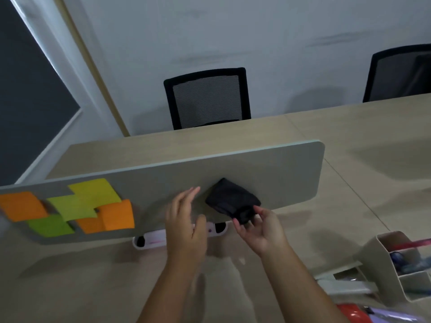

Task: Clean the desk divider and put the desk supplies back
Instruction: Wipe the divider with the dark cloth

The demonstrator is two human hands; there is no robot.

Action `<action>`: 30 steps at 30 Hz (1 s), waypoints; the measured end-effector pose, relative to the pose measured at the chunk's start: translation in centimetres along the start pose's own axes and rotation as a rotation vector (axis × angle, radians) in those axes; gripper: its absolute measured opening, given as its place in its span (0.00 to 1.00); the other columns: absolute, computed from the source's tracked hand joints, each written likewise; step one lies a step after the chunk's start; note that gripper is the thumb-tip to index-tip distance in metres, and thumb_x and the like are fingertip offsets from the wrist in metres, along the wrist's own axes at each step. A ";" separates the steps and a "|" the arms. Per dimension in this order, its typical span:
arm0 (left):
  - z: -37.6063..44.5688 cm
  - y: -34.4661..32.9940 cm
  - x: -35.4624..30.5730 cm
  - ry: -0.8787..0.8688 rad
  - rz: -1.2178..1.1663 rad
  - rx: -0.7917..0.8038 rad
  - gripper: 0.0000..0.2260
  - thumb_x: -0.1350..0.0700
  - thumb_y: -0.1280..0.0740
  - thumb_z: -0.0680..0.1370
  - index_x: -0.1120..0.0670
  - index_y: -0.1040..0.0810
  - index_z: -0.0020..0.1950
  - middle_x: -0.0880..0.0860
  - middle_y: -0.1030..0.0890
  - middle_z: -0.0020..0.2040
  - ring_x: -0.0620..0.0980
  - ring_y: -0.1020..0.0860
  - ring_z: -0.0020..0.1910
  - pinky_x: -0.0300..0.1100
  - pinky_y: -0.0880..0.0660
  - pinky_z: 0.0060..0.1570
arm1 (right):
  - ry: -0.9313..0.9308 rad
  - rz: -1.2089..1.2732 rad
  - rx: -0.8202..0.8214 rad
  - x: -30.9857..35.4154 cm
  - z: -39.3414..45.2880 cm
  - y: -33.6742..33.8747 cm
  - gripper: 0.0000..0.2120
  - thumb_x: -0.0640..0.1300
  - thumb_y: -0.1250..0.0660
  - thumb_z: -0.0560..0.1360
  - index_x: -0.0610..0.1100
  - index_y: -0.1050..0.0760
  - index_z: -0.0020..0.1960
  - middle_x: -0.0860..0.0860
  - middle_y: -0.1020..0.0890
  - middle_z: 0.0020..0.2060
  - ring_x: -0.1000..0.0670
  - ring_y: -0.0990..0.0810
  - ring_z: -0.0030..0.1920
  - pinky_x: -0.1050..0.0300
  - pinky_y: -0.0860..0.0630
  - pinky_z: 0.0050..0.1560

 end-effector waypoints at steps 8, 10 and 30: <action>-3.7 -3.3 3.4 0.837 -0.566 0.155 0.19 0.49 0.30 0.75 0.52 0.27 0.63 0.54 0.23 0.64 0.52 0.24 0.61 0.51 0.28 0.64 | 0.120 -0.350 0.050 -0.7 -0.8 -0.5 0.07 0.39 0.37 0.77 0.46 0.24 0.53 0.46 0.20 0.49 0.49 0.24 0.44 0.58 0.29 0.38; -5.0 -2.5 3.8 0.914 -0.718 0.110 0.14 0.54 0.30 0.76 0.56 0.24 0.60 0.56 0.19 0.59 0.54 0.21 0.57 0.48 0.25 0.58 | 0.135 -0.452 0.078 -1.1 -2.4 0.9 0.06 0.38 0.36 0.77 0.47 0.23 0.50 0.46 0.19 0.46 0.49 0.22 0.44 0.58 0.27 0.39; -21.4 7.8 1.7 1.333 -0.566 0.230 0.18 0.68 0.44 0.74 0.59 0.21 0.60 0.58 0.23 0.53 0.49 0.26 0.38 0.35 0.29 0.23 | -0.090 -1.097 -0.130 -9.8 -13.6 15.2 0.16 0.33 0.35 0.74 0.46 0.28 0.59 0.44 0.23 0.41 0.50 0.30 0.29 0.68 0.42 0.19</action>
Point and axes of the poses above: each hand's wrist, its own z-axis towards the middle knuckle, its own y-axis out of the back of the hand, x = y × z, the point moved 1 cm from there along z, towards the middle knuckle
